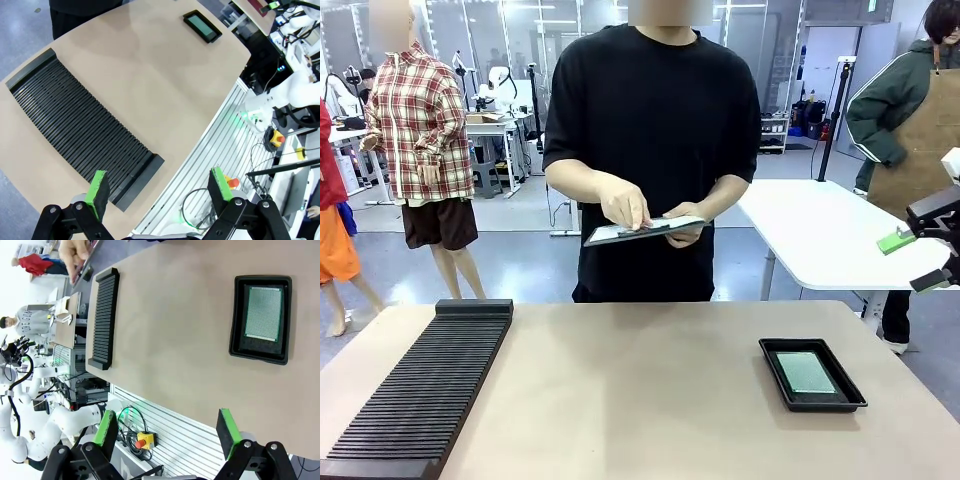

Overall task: Inspect the PCB.
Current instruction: Place the Blank PCB in the ESD tray.

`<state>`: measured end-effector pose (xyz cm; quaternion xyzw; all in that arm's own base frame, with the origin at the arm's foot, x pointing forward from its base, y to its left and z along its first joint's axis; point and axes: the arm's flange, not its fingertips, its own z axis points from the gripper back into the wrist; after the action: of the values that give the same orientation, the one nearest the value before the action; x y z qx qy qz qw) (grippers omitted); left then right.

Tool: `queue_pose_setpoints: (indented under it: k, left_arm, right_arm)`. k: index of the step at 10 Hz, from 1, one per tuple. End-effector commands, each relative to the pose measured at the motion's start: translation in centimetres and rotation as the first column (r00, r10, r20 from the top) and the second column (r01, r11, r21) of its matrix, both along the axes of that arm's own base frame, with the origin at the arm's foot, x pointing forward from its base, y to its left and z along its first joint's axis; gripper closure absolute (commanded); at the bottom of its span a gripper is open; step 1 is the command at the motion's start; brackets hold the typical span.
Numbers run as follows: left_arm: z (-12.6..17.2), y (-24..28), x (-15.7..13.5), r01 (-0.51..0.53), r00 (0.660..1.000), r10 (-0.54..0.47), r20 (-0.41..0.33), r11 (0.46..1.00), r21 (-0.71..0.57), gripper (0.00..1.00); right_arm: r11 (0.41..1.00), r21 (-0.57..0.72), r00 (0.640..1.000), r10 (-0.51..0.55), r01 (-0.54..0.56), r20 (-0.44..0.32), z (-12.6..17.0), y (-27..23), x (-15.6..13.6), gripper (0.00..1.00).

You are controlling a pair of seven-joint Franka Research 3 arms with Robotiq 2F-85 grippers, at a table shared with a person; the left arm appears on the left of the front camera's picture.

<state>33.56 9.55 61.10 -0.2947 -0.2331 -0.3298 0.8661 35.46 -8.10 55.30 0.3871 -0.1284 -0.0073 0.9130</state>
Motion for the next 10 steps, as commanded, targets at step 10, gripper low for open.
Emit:
queue_pose_setpoints:
  k: [10]
  left_arm:
    - [0.34, -0.04, 0.20, -0.013, 1.000, 0.013, -0.013, 1.000, 0.022, 0.00]
  right_arm:
    - [1.000, -0.001, 1.000, -0.002, 0.002, -0.010, 0.33, 0.02, 0.11, 0.00]
